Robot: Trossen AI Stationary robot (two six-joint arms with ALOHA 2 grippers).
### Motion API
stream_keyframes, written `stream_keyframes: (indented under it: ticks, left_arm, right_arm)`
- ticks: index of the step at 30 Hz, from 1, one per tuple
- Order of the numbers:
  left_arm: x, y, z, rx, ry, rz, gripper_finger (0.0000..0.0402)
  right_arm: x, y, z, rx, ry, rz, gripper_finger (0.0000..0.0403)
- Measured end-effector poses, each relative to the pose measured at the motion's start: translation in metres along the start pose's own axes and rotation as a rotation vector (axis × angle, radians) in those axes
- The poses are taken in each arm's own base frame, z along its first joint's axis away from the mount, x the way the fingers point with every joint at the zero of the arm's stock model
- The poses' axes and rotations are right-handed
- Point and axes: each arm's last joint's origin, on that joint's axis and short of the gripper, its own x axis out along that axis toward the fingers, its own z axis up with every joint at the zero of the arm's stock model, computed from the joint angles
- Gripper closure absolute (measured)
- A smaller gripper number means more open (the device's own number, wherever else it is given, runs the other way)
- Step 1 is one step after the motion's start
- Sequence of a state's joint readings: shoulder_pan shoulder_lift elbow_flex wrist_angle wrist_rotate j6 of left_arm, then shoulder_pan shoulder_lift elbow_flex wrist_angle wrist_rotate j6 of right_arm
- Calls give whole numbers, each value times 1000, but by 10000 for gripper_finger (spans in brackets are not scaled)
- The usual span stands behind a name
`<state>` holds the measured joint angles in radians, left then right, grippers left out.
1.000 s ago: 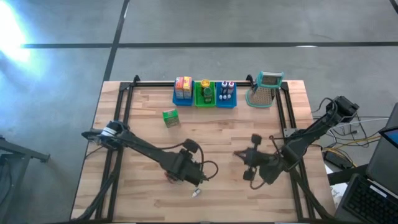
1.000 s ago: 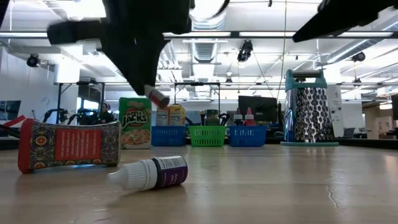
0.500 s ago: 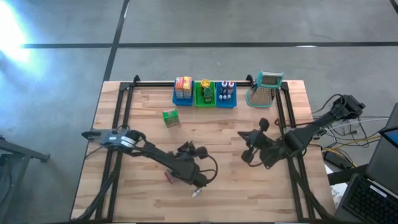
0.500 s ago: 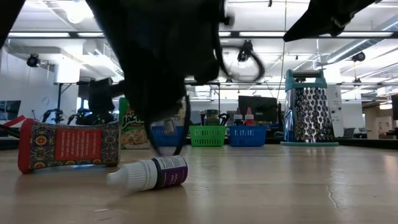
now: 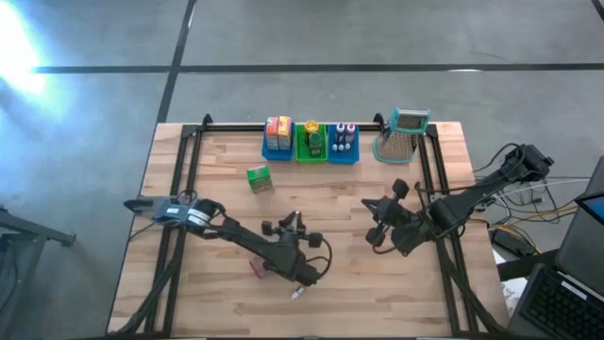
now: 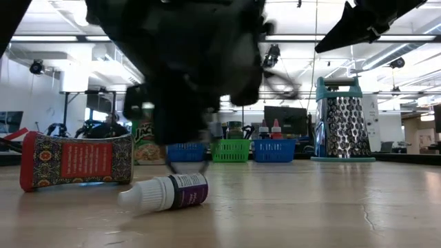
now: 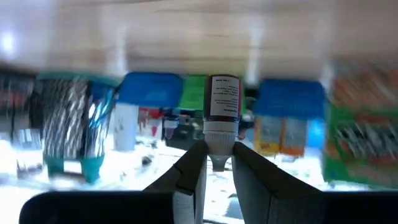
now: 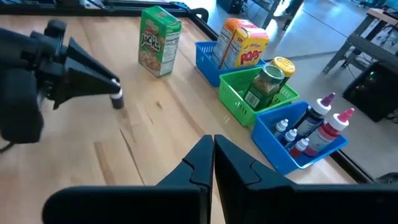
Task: Pick & Place Kitchen Items
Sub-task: Put the small red food coloring bottle into the right blue bin
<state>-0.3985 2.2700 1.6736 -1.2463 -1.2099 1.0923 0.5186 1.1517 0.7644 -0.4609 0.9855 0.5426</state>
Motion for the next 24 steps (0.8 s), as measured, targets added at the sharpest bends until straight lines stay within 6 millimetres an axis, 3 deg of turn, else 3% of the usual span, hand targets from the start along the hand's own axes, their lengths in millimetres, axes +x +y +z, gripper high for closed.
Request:
stream_keyframes:
  ticks: [4,13,24]
  left_arm:
    - [0,12,7,-187,-25,59,330]
    - [10,21,15,-98,-43,100,330]
    - [20,19,14,-109,10,90,330]
  right_arm:
    - [1,0,-3,-15,8,-5,394]
    - [6,-3,-21,-36,36,-23,394]
    - [5,-3,-20,-24,31,-20,394]
